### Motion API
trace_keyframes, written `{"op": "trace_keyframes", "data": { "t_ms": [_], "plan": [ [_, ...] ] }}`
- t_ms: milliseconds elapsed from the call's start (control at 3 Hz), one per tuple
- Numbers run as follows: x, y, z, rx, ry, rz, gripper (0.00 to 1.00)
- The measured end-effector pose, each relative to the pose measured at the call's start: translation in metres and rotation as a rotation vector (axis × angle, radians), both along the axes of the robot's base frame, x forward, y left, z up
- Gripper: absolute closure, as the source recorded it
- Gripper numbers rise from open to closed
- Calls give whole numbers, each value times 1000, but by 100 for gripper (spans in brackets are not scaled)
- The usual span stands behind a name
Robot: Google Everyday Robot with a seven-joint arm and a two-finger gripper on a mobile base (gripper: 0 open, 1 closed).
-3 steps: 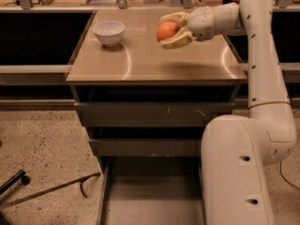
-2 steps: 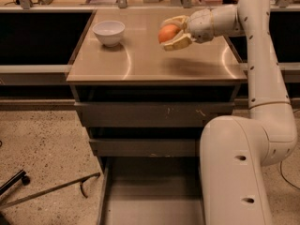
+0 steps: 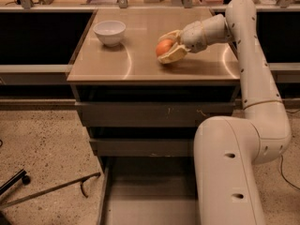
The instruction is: Pick orange from bottom drawer and place on counter
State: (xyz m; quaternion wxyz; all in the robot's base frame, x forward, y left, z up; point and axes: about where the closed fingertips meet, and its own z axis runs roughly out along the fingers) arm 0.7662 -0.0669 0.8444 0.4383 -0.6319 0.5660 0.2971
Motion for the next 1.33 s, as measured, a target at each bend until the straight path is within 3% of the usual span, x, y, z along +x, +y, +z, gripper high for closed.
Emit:
{"op": "trace_keyframes", "data": {
  "t_ms": [333, 1333],
  "plan": [
    [-3, 5, -12, -23, 44, 12, 100],
    [-3, 5, -7, -23, 43, 12, 36]
  ]
}}
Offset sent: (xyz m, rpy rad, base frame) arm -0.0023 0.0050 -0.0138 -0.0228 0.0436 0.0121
